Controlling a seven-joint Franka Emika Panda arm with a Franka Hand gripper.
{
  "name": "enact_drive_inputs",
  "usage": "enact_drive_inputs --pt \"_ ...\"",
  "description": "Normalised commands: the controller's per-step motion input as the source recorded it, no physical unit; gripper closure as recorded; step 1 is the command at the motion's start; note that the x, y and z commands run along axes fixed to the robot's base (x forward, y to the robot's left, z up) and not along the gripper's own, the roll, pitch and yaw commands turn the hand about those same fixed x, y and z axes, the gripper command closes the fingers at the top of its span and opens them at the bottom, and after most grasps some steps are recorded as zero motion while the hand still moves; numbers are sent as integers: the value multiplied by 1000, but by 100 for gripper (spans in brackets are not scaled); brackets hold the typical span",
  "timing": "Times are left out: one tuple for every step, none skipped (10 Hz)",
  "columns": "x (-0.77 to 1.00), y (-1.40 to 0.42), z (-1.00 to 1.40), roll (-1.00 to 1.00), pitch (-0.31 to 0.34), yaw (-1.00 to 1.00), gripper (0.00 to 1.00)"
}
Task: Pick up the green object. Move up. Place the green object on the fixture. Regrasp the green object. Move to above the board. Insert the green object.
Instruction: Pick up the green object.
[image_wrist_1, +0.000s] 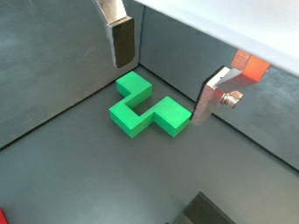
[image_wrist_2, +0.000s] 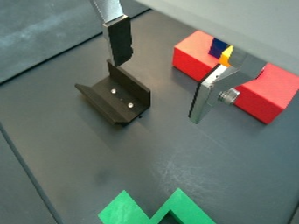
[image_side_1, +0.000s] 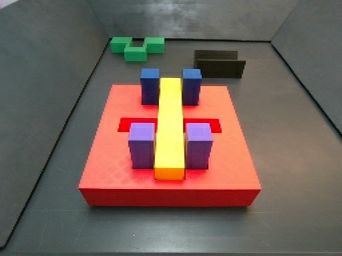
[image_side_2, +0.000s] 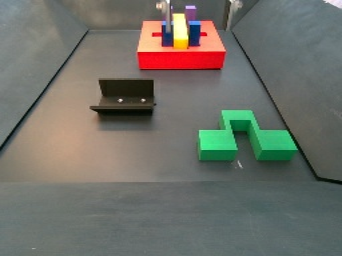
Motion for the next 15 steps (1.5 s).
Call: enact_drive_inputs --pt "-89 0 -166 17 -3 0 0" --pt "-703 77 -440 11 -139 0 0" --pt "-1000 334 -486 0 -207 0 0" --pt "-1000 414 -409 0 -196 0 0" --pt "-1000 446 -360 0 -183 0 0" --pt "-994 257 -326 0 -187 0 0" --pt "-931 0 -380 113 -217 0 0" --pt "-749 -266 -389 293 -230 54 0" --pt "-583 -320 -477 279 -200 46 0" --pt "-477 -91 -549 201 -159 37 0" --pt "-411 54 -509 116 -123 37 0" --pt "-74 197 -383 0 -20 34 0" --pt "163 200 -214 -64 0 23 0" --pt "457 0 -71 -134 0 60 0" --pt "560 0 -131 -109 11 0 0"
